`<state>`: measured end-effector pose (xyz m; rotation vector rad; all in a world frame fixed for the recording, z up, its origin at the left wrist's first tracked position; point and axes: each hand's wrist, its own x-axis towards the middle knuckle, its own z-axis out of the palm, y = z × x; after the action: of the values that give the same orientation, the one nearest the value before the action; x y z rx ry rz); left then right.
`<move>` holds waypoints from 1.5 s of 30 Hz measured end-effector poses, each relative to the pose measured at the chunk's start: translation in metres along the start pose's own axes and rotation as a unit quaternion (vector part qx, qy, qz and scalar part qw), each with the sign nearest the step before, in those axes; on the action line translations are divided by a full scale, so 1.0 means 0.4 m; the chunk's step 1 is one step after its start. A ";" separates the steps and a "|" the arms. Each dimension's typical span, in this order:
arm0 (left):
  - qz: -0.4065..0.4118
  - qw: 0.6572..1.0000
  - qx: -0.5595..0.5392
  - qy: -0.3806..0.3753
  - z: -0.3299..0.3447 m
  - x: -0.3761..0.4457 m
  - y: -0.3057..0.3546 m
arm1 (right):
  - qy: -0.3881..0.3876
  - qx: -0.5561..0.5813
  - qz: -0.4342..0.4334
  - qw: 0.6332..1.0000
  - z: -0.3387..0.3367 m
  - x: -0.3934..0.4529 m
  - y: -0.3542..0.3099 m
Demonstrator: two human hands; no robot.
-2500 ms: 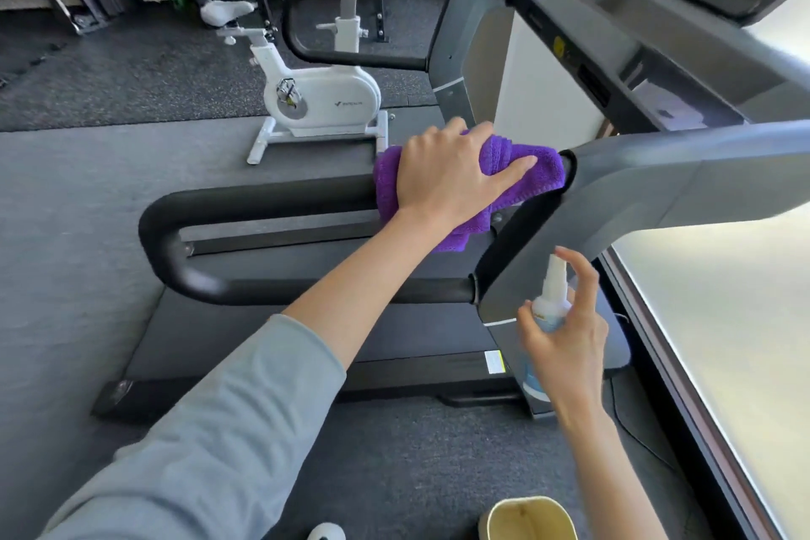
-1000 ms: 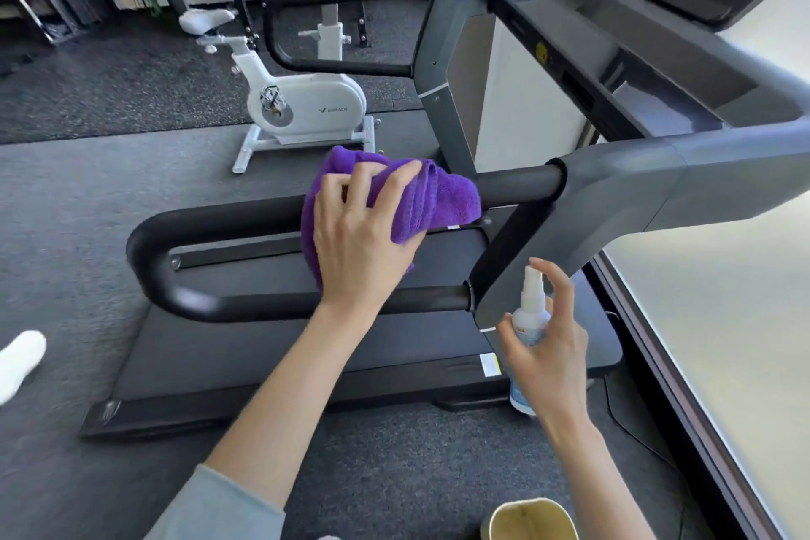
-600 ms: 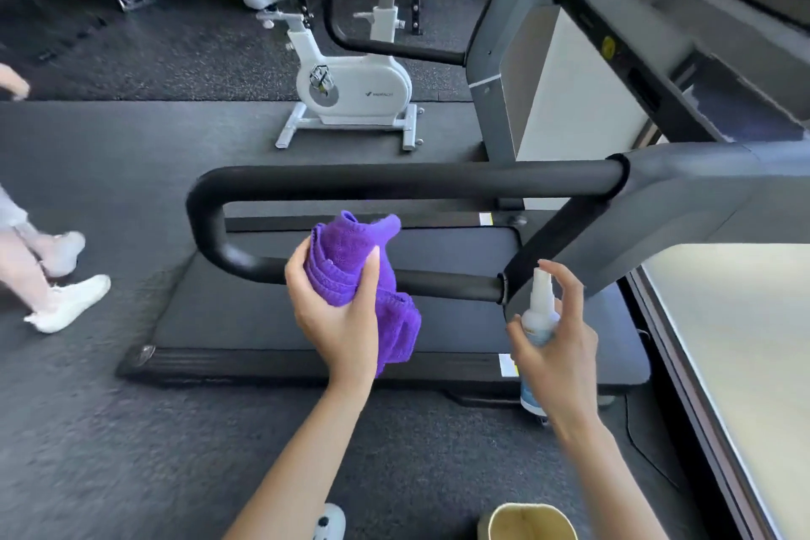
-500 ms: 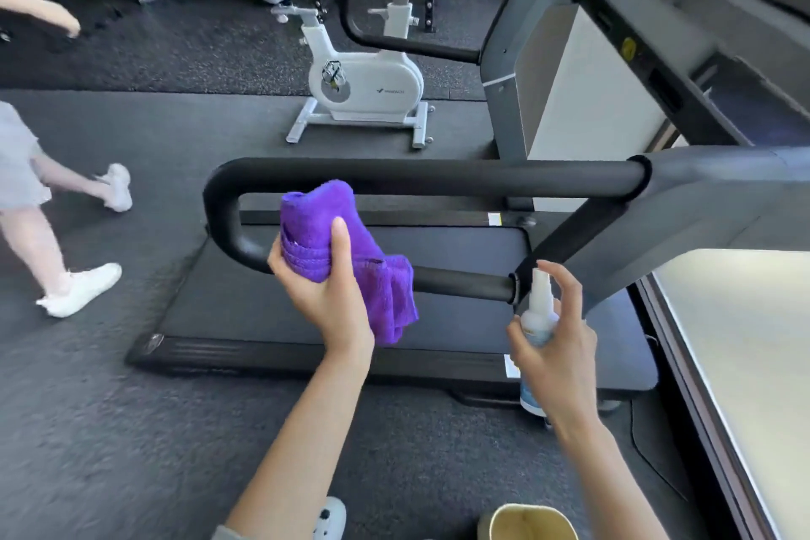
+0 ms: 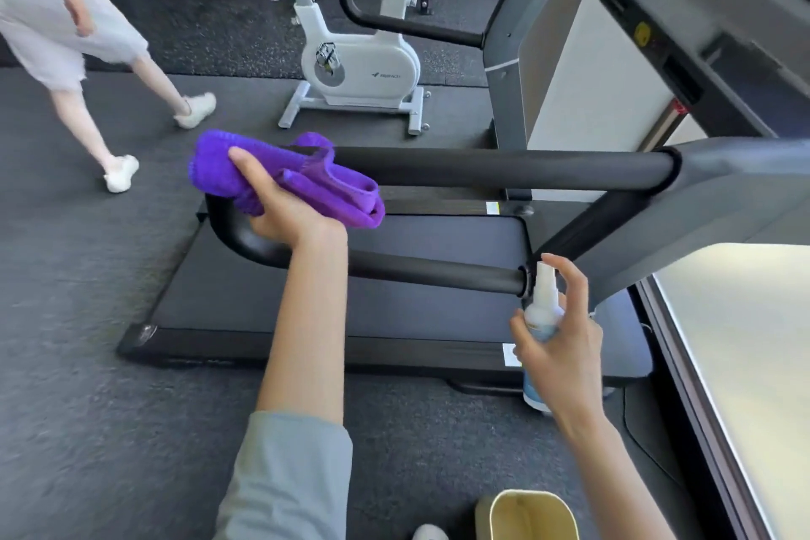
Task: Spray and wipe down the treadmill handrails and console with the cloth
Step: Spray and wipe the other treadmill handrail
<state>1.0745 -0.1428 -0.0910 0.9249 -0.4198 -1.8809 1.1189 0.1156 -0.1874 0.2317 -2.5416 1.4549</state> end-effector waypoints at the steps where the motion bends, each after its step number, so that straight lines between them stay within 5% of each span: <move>1: -0.012 1.000 0.010 0.020 0.006 0.007 0.005 | 0.004 -0.004 0.001 1.000 -0.004 0.000 0.006; 15: -0.093 0.994 -0.031 -0.056 0.065 -0.262 -0.203 | 0.034 -0.010 0.009 0.999 -0.089 0.025 0.076; 21: -0.220 0.965 -0.003 -0.140 0.050 -0.412 -0.287 | 0.046 -0.014 0.045 0.998 -0.147 -0.009 0.111; 30: -0.089 0.989 -0.036 -0.108 0.029 -0.259 -0.210 | 0.053 -0.005 0.041 0.998 -0.168 -0.019 0.140; 39: -0.191 0.964 0.005 -0.183 0.050 -0.457 -0.370 | 0.060 -0.001 0.056 0.997 -0.194 -0.010 0.152; 45: -0.142 0.972 -0.015 -0.189 0.031 -0.423 -0.359 | 0.077 -0.001 0.054 0.996 -0.210 -0.014 0.155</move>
<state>1.0197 0.0723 -0.1026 0.6266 -0.5030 -2.3310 1.1178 0.2195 -0.1990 -0.0173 -2.4650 1.4471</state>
